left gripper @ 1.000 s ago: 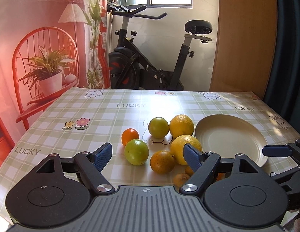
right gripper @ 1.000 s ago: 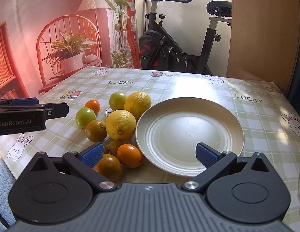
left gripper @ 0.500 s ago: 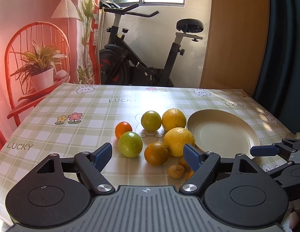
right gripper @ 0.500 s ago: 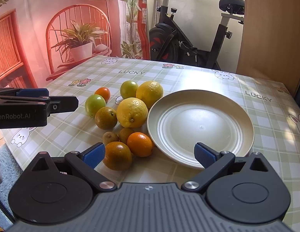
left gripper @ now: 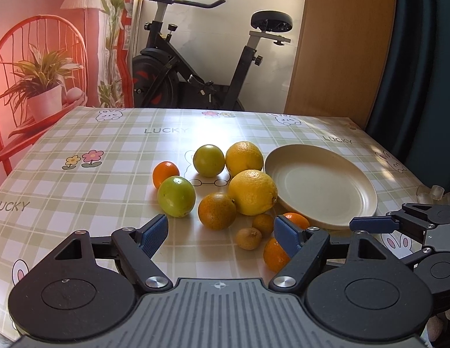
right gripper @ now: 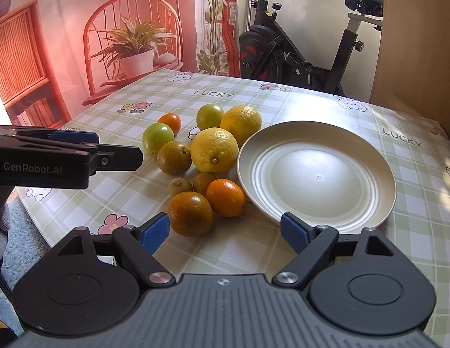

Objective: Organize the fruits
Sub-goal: 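Move the left gripper down toward a small tangerine beside the lemons, then close the left gripper around the small tangerine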

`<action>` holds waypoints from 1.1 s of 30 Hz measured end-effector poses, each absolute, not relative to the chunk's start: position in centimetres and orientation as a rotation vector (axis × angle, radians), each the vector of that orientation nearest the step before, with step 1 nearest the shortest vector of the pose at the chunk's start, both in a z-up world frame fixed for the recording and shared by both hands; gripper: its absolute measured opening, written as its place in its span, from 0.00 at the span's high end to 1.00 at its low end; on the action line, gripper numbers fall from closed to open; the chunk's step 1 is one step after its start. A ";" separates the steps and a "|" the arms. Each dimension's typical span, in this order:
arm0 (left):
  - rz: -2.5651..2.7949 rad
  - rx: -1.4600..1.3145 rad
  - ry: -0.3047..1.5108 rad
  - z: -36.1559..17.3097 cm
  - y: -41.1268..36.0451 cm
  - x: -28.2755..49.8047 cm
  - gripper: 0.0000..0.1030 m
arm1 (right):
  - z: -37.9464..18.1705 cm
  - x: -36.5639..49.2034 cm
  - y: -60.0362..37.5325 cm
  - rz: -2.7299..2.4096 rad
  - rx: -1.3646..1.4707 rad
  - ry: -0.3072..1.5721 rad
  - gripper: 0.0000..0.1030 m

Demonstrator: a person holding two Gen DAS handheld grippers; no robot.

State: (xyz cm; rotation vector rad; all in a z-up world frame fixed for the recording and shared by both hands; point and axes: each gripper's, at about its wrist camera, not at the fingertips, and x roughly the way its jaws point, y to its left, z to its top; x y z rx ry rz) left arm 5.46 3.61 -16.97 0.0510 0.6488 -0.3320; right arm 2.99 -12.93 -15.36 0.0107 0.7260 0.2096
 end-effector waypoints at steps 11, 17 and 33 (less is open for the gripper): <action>-0.455 -0.019 0.705 -18.2 3.6 5.8 0.51 | -15.8 3.0 -11.8 0.305 -0.033 0.710 0.47; -0.545 -0.010 0.736 -19.0 2.1 5.9 0.52 | -16.4 3.4 -11.9 0.323 -0.028 0.716 0.52; -0.596 -0.081 0.818 -21.0 1.8 7.9 0.57 | -17.5 4.4 -11.9 0.377 -0.041 0.730 0.58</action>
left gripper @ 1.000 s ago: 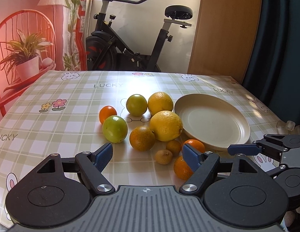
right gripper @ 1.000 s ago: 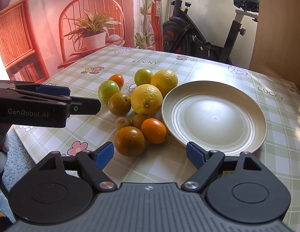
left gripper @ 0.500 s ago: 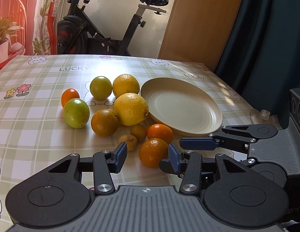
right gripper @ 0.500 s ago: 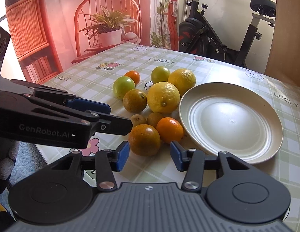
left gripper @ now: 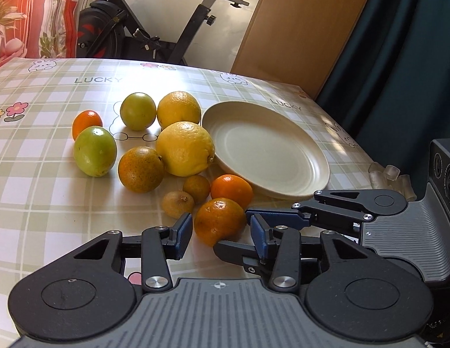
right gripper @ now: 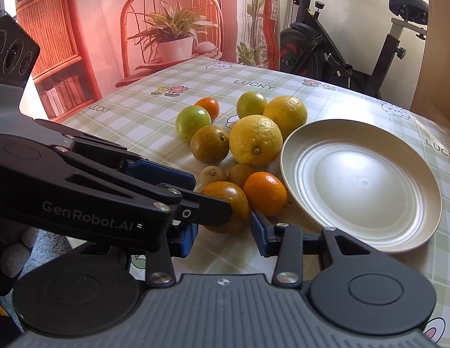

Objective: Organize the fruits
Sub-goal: 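Close the left gripper around the small tangerine, then carry the tangerine onto the white plate and open the left gripper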

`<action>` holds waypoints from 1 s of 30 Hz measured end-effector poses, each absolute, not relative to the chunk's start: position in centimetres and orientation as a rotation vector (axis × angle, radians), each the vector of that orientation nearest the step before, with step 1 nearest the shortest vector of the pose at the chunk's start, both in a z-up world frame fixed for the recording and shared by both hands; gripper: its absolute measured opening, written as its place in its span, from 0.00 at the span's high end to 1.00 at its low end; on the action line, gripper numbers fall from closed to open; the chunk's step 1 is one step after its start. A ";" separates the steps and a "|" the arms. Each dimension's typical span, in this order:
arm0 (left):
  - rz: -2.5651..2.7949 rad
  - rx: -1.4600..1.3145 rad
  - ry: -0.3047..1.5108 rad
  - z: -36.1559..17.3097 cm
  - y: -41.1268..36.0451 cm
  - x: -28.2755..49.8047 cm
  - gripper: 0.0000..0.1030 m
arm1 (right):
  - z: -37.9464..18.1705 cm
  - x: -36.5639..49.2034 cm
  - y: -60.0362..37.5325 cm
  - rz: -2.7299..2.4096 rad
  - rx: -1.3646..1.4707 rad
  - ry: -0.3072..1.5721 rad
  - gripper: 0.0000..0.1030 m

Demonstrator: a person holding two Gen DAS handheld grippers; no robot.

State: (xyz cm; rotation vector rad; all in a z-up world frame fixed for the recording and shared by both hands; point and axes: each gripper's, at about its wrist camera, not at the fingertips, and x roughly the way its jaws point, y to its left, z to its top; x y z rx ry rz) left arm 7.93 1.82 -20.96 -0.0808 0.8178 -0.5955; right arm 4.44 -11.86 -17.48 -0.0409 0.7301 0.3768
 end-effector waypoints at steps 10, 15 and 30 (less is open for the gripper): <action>-0.589 -0.098 0.838 -21.4 1.6 8.6 0.58 | -17.6 5.2 -11.7 0.396 -0.041 0.736 0.58; -0.585 -0.086 0.840 -21.4 1.3 8.6 0.58 | -18.1 5.5 -11.6 0.394 -0.043 0.760 0.58; -0.638 -0.053 0.727 -17.5 -1.0 9.1 0.58 | -15.3 5.0 -13.0 0.344 -0.008 0.668 0.58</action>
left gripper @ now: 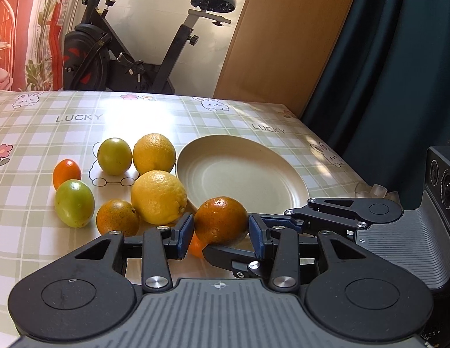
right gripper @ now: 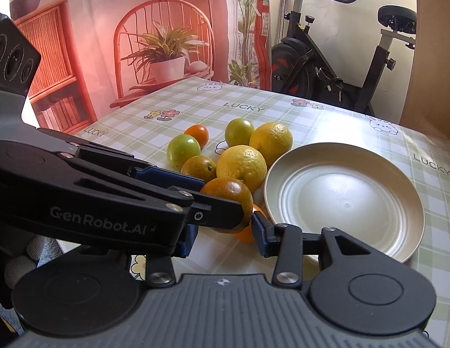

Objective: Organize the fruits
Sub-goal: 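Carry the tangerine onto the white plate and open the left gripper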

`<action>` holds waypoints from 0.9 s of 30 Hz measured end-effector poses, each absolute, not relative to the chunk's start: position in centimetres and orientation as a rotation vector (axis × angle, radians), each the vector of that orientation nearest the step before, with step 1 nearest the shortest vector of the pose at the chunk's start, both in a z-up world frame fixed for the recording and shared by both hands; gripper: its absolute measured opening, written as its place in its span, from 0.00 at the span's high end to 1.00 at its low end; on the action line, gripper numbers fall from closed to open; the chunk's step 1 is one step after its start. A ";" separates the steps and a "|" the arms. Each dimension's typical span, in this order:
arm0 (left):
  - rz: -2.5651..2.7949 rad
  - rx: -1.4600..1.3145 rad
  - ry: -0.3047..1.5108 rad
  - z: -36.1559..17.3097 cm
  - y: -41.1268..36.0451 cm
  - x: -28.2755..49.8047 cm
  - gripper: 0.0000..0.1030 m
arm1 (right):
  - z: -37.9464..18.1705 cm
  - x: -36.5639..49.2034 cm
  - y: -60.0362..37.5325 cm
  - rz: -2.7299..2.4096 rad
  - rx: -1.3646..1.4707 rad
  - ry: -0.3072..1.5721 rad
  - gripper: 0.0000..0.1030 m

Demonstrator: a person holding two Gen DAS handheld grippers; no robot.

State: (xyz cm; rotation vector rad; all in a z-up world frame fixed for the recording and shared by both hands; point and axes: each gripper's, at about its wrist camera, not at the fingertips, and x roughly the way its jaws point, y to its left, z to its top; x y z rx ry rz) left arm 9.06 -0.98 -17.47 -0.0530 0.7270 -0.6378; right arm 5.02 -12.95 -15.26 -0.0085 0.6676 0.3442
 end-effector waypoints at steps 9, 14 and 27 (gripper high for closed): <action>-0.641 -0.031 0.717 -16.7 -4.0 13.3 0.57 | -13.8 7.7 -15.2 0.288 -0.053 0.627 0.58; -0.617 -0.042 0.757 -17.7 -4.9 16.2 0.56 | -14.3 10.2 -15.9 0.281 -0.077 0.628 0.58; -0.581 0.000 0.820 -19.7 -6.1 20.4 0.56 | -17.1 15.1 -17.3 0.288 -0.030 0.681 0.58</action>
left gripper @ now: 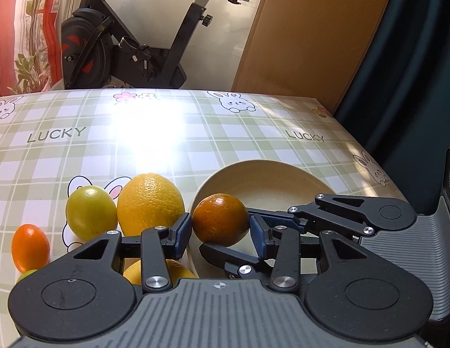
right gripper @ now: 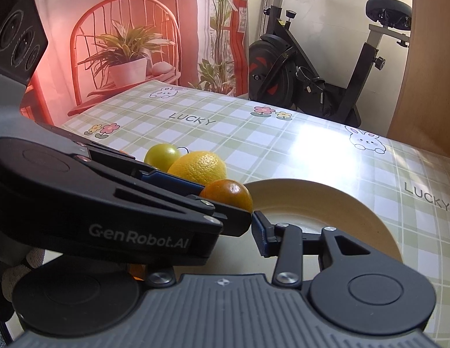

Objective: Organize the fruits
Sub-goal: 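Carry the tangerine onto the white plate and open the left gripper, then lift the left gripper away from the plate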

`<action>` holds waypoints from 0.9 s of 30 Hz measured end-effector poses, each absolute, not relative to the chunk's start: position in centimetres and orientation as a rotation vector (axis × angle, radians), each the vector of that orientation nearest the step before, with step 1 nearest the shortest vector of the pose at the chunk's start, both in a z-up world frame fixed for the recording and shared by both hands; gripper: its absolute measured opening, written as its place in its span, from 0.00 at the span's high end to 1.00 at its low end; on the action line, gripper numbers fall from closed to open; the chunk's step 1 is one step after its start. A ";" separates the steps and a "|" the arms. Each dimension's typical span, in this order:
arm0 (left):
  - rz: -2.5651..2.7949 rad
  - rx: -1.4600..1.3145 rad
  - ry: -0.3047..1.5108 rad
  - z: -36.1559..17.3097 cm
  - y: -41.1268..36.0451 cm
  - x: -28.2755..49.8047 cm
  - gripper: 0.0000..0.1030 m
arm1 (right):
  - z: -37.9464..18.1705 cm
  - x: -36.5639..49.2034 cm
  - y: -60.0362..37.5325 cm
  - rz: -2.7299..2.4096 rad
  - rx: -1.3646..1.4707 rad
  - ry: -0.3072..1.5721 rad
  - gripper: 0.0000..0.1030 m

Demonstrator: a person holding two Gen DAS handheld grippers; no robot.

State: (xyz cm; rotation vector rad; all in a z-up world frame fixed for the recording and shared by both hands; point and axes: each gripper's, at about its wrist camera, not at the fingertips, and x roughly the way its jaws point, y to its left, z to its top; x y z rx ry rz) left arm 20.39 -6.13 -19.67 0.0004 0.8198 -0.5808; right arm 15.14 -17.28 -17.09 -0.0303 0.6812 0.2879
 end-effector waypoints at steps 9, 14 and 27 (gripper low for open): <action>-0.569 0.058 0.813 -19.6 -7.6 21.3 0.55 | -17.8 16.1 -18.4 0.267 0.017 0.688 0.58; -0.588 0.021 0.822 -19.7 -7.6 21.5 0.55 | -17.7 16.4 -18.7 0.231 0.033 0.696 0.58; -0.536 -0.007 0.716 -16.5 -6.8 18.6 0.37 | -16.3 14.0 -19.7 0.126 0.171 0.685 0.44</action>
